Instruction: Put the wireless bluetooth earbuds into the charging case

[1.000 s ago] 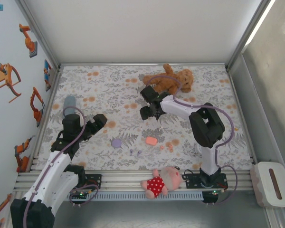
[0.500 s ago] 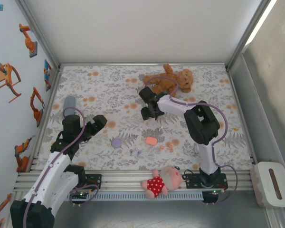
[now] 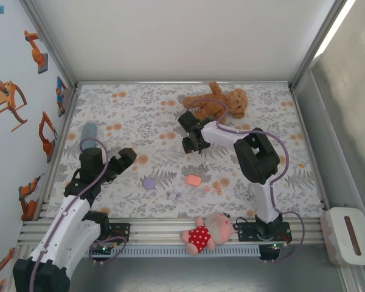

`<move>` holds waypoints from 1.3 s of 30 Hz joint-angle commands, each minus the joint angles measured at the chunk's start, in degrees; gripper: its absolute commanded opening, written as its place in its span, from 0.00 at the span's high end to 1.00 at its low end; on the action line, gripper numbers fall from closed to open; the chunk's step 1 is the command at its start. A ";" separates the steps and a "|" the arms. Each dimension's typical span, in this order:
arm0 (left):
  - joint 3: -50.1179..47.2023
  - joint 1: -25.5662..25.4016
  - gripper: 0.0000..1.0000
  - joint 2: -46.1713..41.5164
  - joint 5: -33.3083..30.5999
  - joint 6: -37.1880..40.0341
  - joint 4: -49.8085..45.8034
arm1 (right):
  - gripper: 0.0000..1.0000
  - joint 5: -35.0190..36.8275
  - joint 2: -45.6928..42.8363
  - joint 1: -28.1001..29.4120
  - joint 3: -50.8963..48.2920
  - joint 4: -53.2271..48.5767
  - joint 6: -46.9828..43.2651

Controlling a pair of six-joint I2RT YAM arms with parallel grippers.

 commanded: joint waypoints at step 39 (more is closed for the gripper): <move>1.90 -0.77 0.04 -0.82 -0.51 -0.66 -1.74 | 0.51 -1.33 0.38 -1.62 -1.06 4.07 -2.20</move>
